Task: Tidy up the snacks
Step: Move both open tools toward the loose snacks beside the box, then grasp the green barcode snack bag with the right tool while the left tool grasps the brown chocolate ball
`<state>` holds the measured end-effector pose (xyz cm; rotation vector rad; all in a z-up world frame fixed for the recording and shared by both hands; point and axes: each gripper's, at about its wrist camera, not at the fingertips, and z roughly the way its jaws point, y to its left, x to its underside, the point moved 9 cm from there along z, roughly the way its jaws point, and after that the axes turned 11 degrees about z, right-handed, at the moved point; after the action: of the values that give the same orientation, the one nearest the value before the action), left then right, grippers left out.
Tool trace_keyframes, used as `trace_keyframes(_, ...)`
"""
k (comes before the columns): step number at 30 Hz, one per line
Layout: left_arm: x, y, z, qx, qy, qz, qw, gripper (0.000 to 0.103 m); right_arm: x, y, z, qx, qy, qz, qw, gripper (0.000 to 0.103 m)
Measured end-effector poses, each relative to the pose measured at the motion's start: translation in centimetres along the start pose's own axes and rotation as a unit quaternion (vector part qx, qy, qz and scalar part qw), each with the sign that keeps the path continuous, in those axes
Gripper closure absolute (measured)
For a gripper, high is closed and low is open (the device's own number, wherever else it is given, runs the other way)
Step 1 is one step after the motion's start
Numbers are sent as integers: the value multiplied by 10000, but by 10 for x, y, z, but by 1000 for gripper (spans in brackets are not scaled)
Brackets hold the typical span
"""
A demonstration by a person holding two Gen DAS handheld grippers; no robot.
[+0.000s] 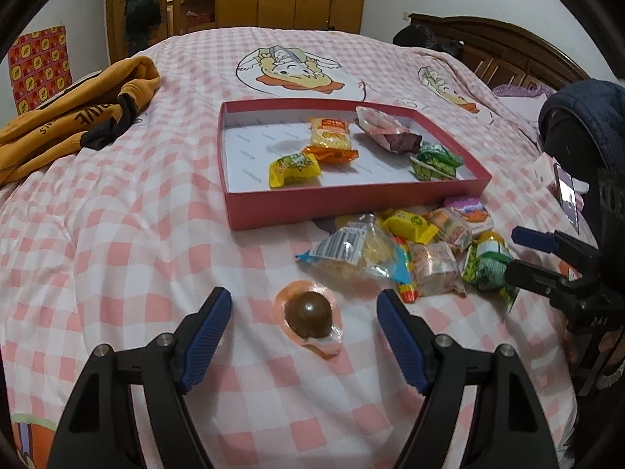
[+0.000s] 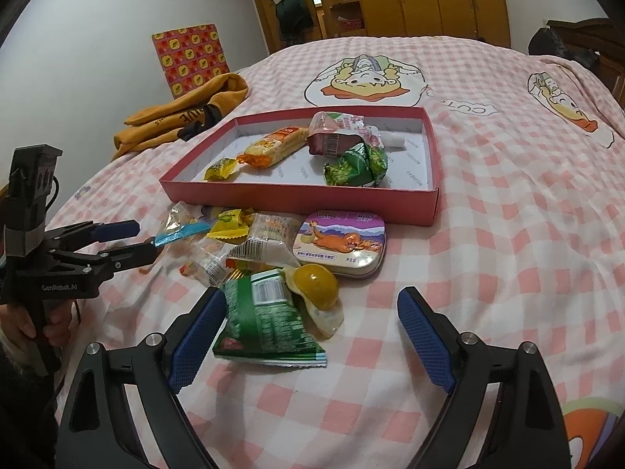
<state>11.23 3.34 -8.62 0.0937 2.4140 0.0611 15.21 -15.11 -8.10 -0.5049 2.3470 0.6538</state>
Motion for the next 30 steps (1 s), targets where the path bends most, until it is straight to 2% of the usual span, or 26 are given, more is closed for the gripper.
trace_keyframes(2,1,-2,-1,-5,-18,28,10000,25,2,1,0,-18,14,-5,10000,14)
trace_keyframes(4,0,-4,-2,63,-39,45,10000,31,3,3,-1,-74,10,-11,10000,18)
trace_keyframes(8,0,-8,-1,94,-17,101,9999,48,5,8,-1,-216,34,-69,9997,33)
trace_keyframes(12,2,-12,1,224,51,102,9997,59,7,14,-3,-312,28,-118,9994,47)
trace_keyframes(16,4,-14,3,206,112,191,9995,68,9,18,-4,-303,33,-179,9994,51)
trace_keyframes(19,5,-15,3,204,107,203,9995,71,11,18,-5,-310,42,-179,9994,55)
trace_keyframes(26,2,-13,-2,240,0,100,9997,76,21,16,-4,-273,257,-65,9993,55)
trace_keyframes(27,2,-12,-2,242,-10,85,9997,81,22,16,-4,-278,251,-69,9993,55)
trace_keyframes(28,2,-12,-3,253,0,71,9997,80,22,16,-5,-286,253,-58,9993,56)
trace_keyframes(30,1,-12,-5,239,-8,51,9997,80,22,16,-5,-319,239,-58,9992,64)
